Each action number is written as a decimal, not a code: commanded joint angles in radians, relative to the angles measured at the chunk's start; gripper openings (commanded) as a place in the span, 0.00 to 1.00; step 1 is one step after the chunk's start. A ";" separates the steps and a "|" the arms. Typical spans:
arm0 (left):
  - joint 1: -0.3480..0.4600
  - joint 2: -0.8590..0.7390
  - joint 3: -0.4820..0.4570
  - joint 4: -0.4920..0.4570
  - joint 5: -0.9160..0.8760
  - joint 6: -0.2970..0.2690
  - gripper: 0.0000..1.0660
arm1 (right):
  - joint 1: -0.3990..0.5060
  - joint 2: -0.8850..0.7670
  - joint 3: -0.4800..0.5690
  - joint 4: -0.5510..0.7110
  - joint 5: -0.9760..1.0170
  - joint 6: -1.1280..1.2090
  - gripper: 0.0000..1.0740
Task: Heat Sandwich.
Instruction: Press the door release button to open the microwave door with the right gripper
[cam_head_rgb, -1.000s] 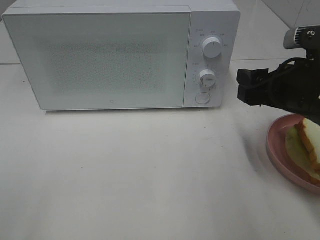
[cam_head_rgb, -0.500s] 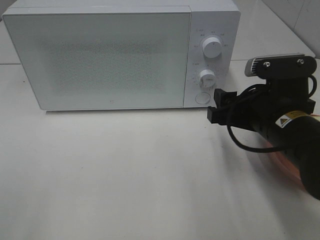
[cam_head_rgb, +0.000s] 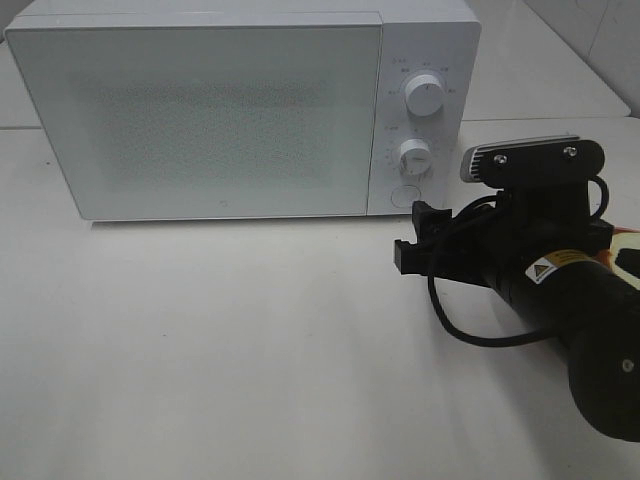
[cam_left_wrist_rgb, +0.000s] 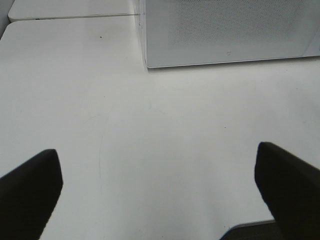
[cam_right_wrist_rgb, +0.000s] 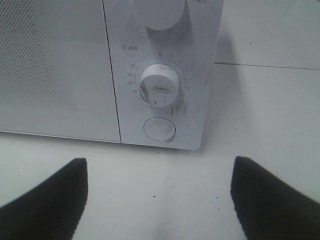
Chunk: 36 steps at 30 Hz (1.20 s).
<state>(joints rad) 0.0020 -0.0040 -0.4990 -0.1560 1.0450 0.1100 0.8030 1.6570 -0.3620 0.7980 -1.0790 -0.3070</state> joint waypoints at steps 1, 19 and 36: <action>-0.005 -0.028 0.003 -0.001 -0.006 -0.006 0.95 | 0.002 -0.002 -0.001 0.002 -0.013 0.039 0.71; -0.005 -0.028 0.003 -0.001 -0.006 -0.006 0.95 | 0.002 -0.002 -0.001 0.002 -0.013 1.044 0.69; -0.005 -0.028 0.003 -0.001 -0.006 -0.006 0.95 | 0.002 -0.002 -0.001 0.002 0.033 1.522 0.11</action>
<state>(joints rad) 0.0020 -0.0040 -0.4990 -0.1560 1.0450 0.1100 0.8030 1.6570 -0.3620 0.8050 -1.0680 1.2060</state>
